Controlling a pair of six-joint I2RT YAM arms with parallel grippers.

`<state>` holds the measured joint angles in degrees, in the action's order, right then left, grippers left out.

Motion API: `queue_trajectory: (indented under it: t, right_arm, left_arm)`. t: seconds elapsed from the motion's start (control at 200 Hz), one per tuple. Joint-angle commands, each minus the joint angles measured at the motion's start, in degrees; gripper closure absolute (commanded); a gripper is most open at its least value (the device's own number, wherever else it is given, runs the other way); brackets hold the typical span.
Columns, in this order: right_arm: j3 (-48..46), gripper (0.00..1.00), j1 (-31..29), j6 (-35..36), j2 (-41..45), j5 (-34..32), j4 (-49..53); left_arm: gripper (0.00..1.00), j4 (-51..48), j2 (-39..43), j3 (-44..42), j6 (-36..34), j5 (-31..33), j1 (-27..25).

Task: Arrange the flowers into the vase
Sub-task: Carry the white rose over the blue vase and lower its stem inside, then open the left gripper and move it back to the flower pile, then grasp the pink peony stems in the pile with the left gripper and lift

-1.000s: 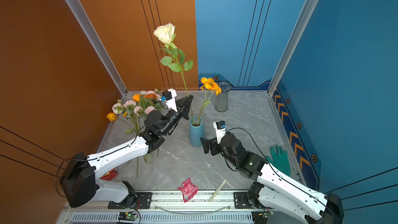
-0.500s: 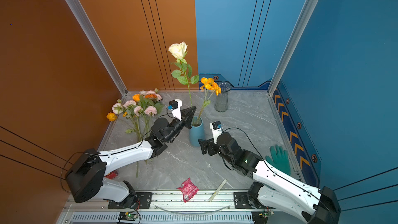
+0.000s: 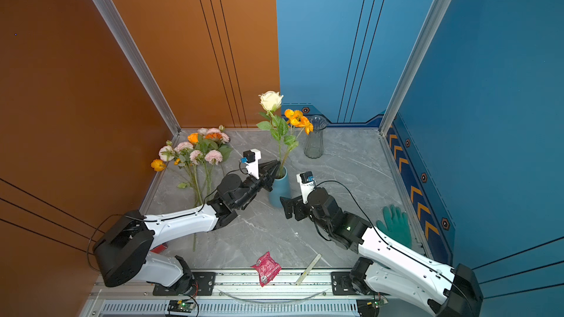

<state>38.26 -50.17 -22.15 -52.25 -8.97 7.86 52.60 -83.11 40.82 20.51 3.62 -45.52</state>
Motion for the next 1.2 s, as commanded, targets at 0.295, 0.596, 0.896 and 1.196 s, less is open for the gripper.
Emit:
queue_trajectory:
  t: [0.295,0.596,0.896,1.196]
  right_arm:
    - [-0.3,0.00,-2.6,0.7,0.4,-2.4,-0.5]
    - [2.5,0.00,-8.6,1.4,-1.7,-6.2,-1.6]
    - [8.1,0.00,-14.7,1.3,-16.2,-3.5,-10.5]
    - [10.2,0.00,-17.1,-3.8,-27.1,0.4,-17.5]
  left_arm:
    - [0.62,-3.9,8.3,-3.4,-0.1,3.3,-0.2]
    - [0.57,-59.0,15.2,10.3,-0.1,10.6,9.5]
    - [0.67,-75.8,7.7,8.0,6.8,0.9,27.6]
    - [0.71,-76.8,4.7,4.3,8.7,5.8,32.0]
